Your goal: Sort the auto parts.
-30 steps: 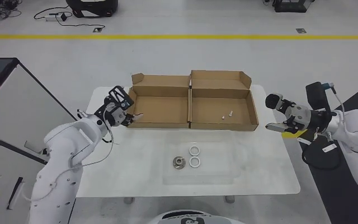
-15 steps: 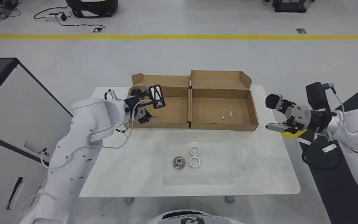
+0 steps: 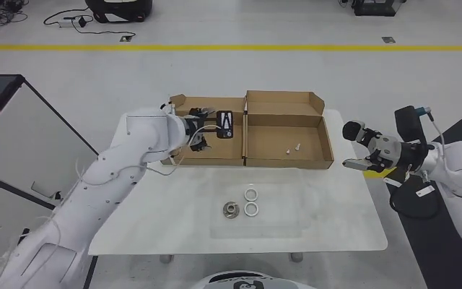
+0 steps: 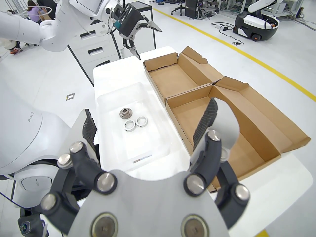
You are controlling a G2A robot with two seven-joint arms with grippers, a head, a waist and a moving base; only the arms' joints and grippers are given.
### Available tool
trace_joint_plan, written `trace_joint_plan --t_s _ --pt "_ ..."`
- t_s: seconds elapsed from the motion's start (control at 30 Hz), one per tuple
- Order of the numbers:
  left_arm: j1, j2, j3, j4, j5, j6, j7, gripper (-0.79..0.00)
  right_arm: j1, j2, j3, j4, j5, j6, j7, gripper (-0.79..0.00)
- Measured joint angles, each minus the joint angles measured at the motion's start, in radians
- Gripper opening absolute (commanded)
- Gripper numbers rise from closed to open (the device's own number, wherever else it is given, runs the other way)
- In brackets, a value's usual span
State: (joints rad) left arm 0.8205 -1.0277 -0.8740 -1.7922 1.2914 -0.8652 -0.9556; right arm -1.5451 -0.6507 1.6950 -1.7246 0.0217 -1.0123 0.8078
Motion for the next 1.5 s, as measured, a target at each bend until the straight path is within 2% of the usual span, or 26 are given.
trace_joint_plan --t_s 0.27,0.43,0.67,0.8,0.97,1.5 --pt "-0.171 0.052 0.251 0.018 -0.141 0.064 -0.064 0.000 0.000 0.000 0.000 0.000 0.000 0.000 0.000 0.000" --pt "-0.261 0.089 0.435 -0.057 -0.246 0.083 -0.083 0.000 0.000 0.000 0.000 0.000 0.000 0.000 0.000 0.000" --pt "-0.388 0.121 0.617 -0.142 -0.411 0.177 -0.177 0.000 0.000 0.000 0.000 0.000 0.000 0.000 0.000 0.000" --pt "-0.437 0.119 0.658 -0.175 -0.514 0.235 -0.235 0.000 0.000 0.000 0.000 0.000 0.000 0.000 0.000 0.000" --pt "-0.442 0.100 0.657 -0.208 -0.595 0.298 -0.282 0.000 0.000 0.000 0.000 0.000 0.000 0.000 0.000 0.000" --pt "-0.367 0.013 0.685 -0.119 -0.490 0.416 -0.223 0.000 0.000 0.000 0.000 0.000 0.000 0.000 0.000 0.000"
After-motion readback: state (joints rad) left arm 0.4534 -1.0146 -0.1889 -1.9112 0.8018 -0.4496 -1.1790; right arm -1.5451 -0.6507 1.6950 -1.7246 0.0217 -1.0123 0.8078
